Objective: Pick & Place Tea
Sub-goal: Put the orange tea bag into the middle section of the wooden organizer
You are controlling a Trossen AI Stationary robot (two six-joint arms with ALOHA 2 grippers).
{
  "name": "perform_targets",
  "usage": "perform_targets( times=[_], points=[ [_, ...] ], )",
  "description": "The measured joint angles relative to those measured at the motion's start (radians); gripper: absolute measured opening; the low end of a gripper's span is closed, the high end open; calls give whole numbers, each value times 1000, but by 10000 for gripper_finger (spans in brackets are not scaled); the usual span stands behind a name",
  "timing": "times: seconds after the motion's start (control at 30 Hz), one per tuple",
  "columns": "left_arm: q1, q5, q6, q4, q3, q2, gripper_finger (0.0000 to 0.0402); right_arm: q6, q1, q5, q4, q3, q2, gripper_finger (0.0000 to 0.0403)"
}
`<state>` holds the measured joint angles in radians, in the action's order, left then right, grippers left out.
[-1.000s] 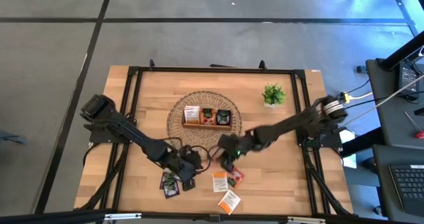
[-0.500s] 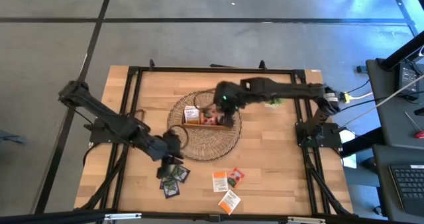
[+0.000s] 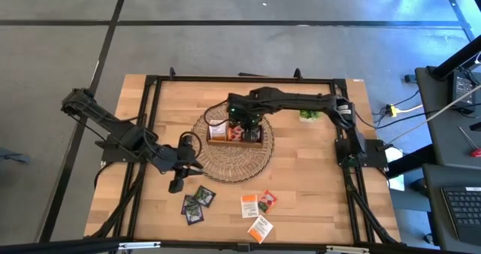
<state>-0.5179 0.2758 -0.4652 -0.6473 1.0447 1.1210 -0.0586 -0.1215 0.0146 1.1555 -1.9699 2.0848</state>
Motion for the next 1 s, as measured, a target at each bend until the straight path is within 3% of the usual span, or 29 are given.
perform_targets(
  times=[0.77,1.0],
  points=[
    [1,45,-1,-37,0,0,86,-31,1,-2,-59,-6,28,23],
    [1,46,-2,-37,0,0,86,-55,1,-12,-51,-6,28,51]
  ],
)
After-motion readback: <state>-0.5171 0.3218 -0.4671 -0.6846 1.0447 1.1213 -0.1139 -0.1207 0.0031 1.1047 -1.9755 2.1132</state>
